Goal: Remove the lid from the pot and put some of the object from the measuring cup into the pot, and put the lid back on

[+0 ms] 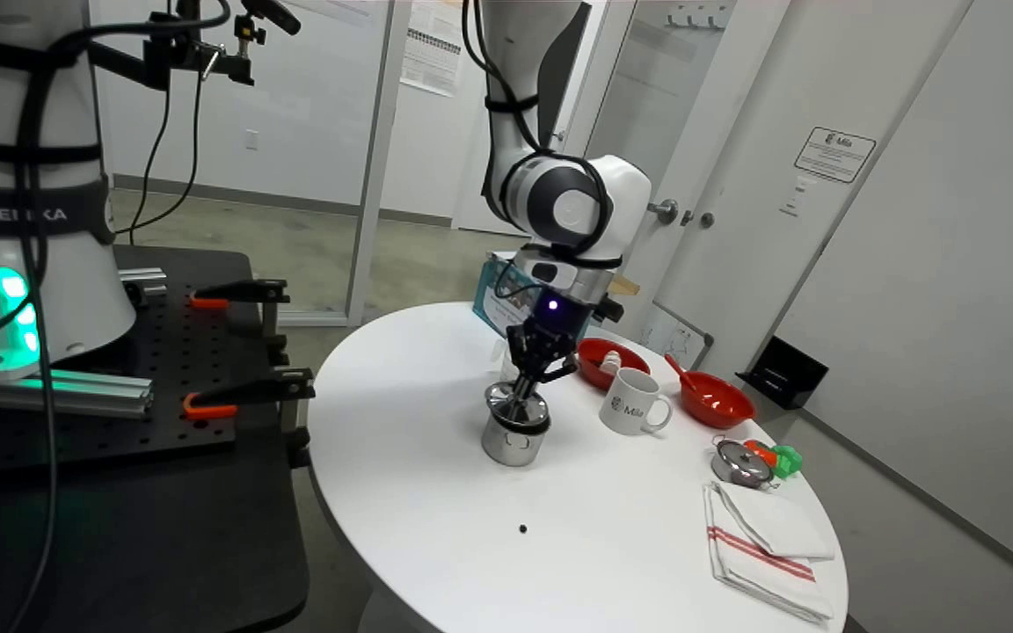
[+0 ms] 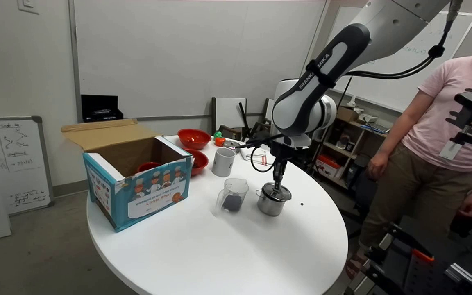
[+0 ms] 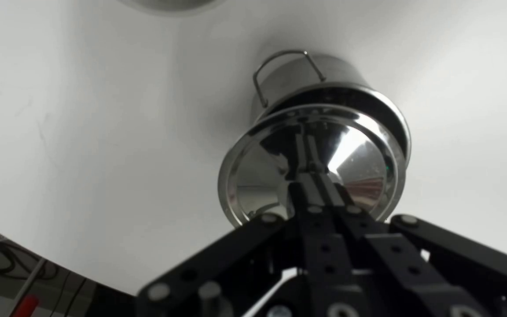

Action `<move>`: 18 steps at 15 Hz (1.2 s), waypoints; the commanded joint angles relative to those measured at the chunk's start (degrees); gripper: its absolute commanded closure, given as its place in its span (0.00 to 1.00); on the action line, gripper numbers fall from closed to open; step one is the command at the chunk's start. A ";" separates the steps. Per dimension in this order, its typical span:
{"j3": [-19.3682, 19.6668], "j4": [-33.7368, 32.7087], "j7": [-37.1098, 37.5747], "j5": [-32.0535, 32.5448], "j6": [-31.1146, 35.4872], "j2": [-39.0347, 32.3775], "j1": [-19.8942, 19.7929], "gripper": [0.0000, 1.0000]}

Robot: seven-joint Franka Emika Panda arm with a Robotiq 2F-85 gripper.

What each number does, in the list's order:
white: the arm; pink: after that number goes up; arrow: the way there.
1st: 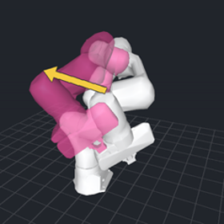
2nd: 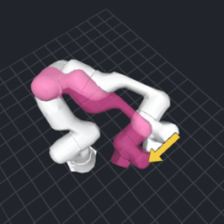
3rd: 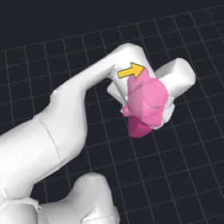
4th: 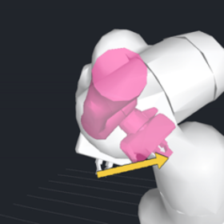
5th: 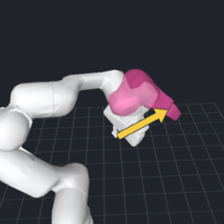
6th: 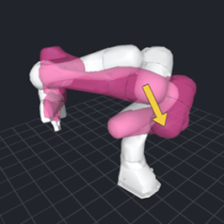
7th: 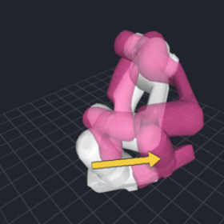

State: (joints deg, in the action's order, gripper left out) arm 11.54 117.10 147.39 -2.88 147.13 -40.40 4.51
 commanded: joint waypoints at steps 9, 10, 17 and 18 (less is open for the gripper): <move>-0.21 -4.91 -0.56 -1.07 -3.26 -3.38 -0.66 0.99; -0.14 -5.12 -0.48 -1.06 -3.39 -3.60 -0.70 0.99; -0.17 -6.19 -0.73 -1.13 -4.29 -4.48 -1.54 0.60; -0.15 -6.28 -0.72 -1.11 -4.34 -4.52 -1.59 0.51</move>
State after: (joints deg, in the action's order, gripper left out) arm 11.55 112.25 147.39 -2.89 144.07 -44.36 3.36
